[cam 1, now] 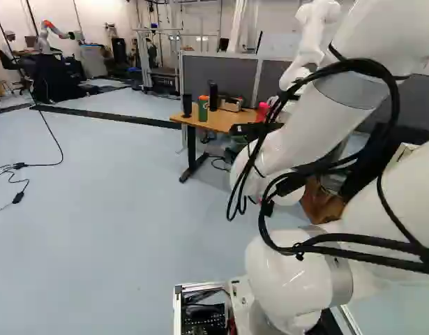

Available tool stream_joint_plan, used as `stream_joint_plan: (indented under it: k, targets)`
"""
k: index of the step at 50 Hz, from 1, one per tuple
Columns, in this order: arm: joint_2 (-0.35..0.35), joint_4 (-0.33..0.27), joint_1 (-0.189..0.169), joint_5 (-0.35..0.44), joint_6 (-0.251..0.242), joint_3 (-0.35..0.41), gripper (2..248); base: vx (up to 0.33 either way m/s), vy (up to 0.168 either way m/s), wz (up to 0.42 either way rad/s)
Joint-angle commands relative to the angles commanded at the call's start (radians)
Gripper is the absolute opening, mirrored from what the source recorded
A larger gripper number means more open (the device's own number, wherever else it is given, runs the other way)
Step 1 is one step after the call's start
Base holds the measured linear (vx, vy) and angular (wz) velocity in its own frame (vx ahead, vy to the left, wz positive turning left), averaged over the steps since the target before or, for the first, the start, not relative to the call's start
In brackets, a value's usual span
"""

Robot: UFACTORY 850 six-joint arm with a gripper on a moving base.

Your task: Place the green cup on the table

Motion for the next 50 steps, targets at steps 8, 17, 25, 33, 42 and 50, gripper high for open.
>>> stream_joint_plan:
  k: [8,17,25,33,42,50]
  targets:
    - [0.0,0.0,0.0,0.0,0.0,0.0,126,0.056,0.016,-0.132]
    - [0.0,0.0,0.0,0.0,0.0,0.0,126,0.196,0.107,-0.114]
    - [0.0,0.0,0.0,0.0,0.0,0.0,126,0.283,0.172,-0.06]
    - [0.0,0.0,0.0,0.0,0.0,0.0,126,0.318,0.19,-0.06]
    - [0.0,0.0,0.0,0.0,0.0,0.0,126,0.378,0.092,-0.053]
    - [0.0,0.0,0.0,0.0,0.0,0.0,126,0.388,0.057,-0.041]
